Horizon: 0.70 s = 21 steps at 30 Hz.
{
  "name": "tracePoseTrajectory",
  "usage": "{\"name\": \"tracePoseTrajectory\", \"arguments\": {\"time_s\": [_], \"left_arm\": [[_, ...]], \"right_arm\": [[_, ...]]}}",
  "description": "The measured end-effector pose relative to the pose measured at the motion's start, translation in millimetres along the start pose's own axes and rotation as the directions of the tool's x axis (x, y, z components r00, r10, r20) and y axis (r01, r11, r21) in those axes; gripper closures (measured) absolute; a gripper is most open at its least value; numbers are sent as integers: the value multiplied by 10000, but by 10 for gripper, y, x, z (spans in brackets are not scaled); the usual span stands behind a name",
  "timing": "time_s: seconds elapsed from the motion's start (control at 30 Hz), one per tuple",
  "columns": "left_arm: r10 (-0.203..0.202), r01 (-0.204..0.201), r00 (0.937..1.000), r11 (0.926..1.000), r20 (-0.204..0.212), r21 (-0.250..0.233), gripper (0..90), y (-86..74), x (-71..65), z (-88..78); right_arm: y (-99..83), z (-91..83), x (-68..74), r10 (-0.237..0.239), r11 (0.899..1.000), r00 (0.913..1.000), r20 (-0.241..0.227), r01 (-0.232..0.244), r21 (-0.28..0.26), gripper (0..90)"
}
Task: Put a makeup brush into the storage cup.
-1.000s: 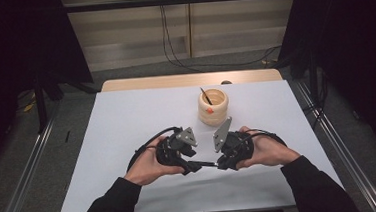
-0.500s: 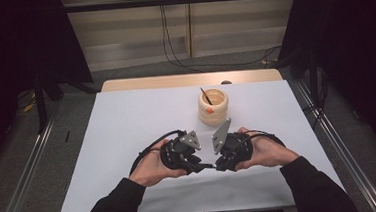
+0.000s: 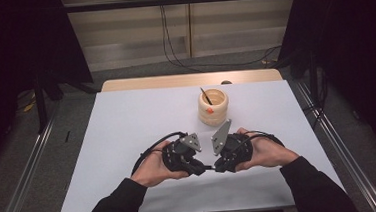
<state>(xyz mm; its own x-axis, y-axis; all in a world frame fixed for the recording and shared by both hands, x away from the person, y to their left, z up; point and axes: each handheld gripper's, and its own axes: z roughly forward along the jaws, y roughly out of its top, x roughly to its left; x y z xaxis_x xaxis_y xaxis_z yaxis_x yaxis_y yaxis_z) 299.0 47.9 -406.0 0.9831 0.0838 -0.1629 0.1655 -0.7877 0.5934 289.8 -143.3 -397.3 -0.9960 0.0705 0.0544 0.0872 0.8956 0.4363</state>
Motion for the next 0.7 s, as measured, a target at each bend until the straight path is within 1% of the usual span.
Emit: {"name": "tracePoseTrajectory", "arguments": {"time_s": [0.2,0.23,0.3,0.37,0.4,0.43,0.47,0.5,0.57,0.6,0.63,0.67,0.7], "left_arm": [[53,-54,9993,10000,366,24,784,-10,4,9],[-42,43,9993,10000,369,-27,788,-10,1,13],[-139,139,9993,9999,353,0,788,-8,3,17],[-196,196,9993,9998,304,-1,791,-6,-4,15],[-185,185,9996,9998,225,3,792,-5,-10,9],[-195,196,9995,9998,248,-1,792,-5,-8,5],[-178,179,9993,9998,321,-23,792,-8,-4,2],[-245,246,9993,9997,284,-29,792,-10,-7,2],[-385,387,9985,9992,398,-54,792,-12,-1,2],[-455,458,9984,9989,344,-94,792,-13,-7,8],[-421,424,9986,9991,315,-76,793,-12,-5,5],[-429,432,9985,9990,342,-82,792,-12,-4,4],[-473,478,9983,9988,340,-122,793,-14,-8,5]], "right_arm": [[-8,6,8,-146,9999,9999,-73,146,6,779],[-10,10,1,-298,9995,9995,-89,298,-44,778],[-14,5,5,-197,9998,9998,-17,197,14,777],[-25,8,-8,-301,9995,9995,-80,300,-88,774],[-30,8,-17,-395,9990,9992,8,395,-206,774],[-31,5,-14,-334,9992,9994,25,335,-207,771],[-31,7,-17,-371,9990,9993,48,372,-258,771],[-31,4,-15,-365,9990,9993,29,366,-260,771],[-37,6,-18,-319,9989,9995,16,320,-329,769],[-40,6,-18,-314,9989,9995,-4,314,-344,768],[-42,8,-31,-385,9983,9993,18,386,-442,764],[-44,0,-34,-320,9987,9995,16,320,-393,763],[-50,3,-30,-249,9986,9997,-29,247,-464,759]]}}
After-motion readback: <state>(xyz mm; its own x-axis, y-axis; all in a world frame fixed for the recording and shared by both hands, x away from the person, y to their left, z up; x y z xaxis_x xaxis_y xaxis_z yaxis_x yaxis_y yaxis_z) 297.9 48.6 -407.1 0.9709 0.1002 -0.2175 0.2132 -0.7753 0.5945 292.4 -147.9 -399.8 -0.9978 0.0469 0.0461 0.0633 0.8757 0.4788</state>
